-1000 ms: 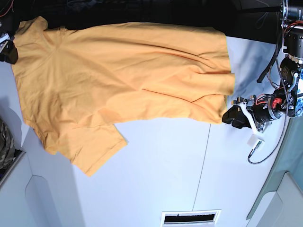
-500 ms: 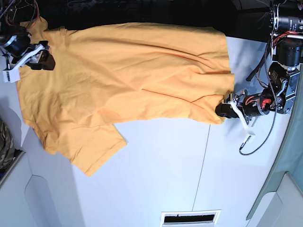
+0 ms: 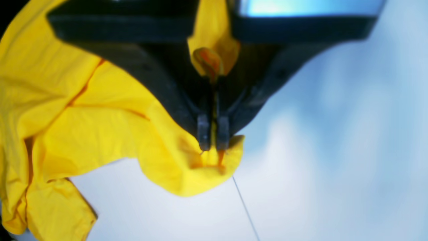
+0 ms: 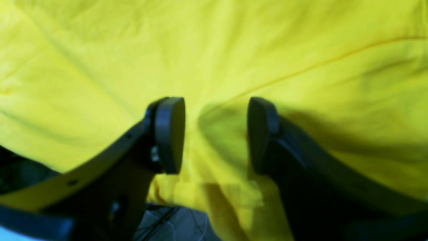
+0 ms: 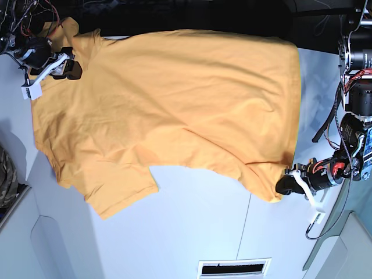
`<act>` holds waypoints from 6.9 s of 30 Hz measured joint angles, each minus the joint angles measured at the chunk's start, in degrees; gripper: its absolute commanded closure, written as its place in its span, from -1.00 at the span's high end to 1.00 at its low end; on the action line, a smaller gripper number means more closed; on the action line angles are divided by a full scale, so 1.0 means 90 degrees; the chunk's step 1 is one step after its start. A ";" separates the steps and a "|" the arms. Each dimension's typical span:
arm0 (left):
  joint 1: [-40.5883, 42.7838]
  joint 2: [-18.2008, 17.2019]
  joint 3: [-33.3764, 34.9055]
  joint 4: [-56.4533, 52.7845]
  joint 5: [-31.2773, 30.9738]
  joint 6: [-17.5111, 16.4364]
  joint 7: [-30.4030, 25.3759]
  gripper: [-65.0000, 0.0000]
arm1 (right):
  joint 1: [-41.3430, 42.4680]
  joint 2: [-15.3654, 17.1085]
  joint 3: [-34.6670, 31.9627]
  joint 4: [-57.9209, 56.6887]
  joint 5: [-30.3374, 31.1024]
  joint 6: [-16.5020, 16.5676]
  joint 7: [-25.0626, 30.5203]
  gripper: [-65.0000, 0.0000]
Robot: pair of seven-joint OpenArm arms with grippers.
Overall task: Layout the t-shirt on the table in an organized manner, then fold the t-shirt properly
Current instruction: 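Grasp the shirt side edges with both grippers, then pull the shirt edges with both grippers to smooth the body flat, then grasp the shirt shoulder and hem corners with both grippers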
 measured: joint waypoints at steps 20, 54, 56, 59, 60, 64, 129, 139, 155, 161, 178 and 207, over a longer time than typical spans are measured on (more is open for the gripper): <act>-0.0219 -0.0138 -0.0005 0.0051 -0.1739 -0.0024 0.1678 -0.21 | 0.0940 -0.0007 0.0474 -0.0019 0.0172 -0.0163 0.0697 -0.07; 0.0697 0.0818 -0.0029 -0.0678 0.0996 0.1052 -0.0041 -0.36 | 0.2535 0.0066 -0.1241 -0.2659 -0.0515 -0.0602 0.1622 -0.08; 0.0398 0.0811 -0.0029 -0.0952 0.1137 0.1183 -0.0002 -0.36 | 0.2142 0.0019 -0.1229 -0.2144 -0.0440 -0.0600 0.1494 -0.08; 0.0034 0.0818 -0.0027 -0.1270 0.1253 0.1246 0.0087 -0.36 | 0.1654 -0.0034 -0.1229 -0.1576 -0.0238 -0.0559 0.1416 -0.08; -0.0053 0.0823 -0.0024 -0.1328 0.1270 0.1265 0.0129 -0.36 | 0.1537 -0.0051 -0.1229 -0.1430 -0.0238 -0.0566 0.1379 -0.08; -0.0321 0.0809 -0.0019 -0.1365 0.1246 0.1219 0.0573 -0.36 | 0.1379 -0.0143 -0.1066 -0.1010 -0.0279 -0.0627 0.1229 -0.08; 0.1948 0.1659 0.0010 0.0384 -0.1384 -0.0146 0.1965 -0.36 | 0.4923 -0.0248 -0.0296 -0.3898 0.0182 -0.0063 0.0325 0.36; 0.2018 0.1185 0.0034 0.0576 -0.1982 -0.0070 0.2254 -0.36 | 0.2926 -0.0359 0.0172 -0.1486 0.0913 -0.0039 -0.0508 0.36; 0.2013 0.0216 0.0044 0.1649 -0.2108 -0.0024 0.2137 -0.36 | 0.1333 -0.0733 -0.0777 0.0160 0.0685 0.0027 -0.0624 -1.00; 0.2033 -0.0505 0.0041 0.1506 -0.1868 -0.0027 0.1882 -0.36 | 0.1158 -0.0636 -0.1897 -0.0211 -0.0121 0.0029 -0.0614 -1.00; 0.2475 -0.0364 0.0041 0.1146 -0.3038 -0.0024 0.2557 -0.36 | 0.2917 0.0843 -0.2008 -0.3218 -0.0668 0.0209 0.1093 -1.00; 0.4690 -0.1180 -0.1651 0.2909 -0.3818 -0.0024 0.2841 -0.06 | 0.0925 0.1746 0.0605 -0.2038 0.0488 -0.0012 -0.0580 -0.15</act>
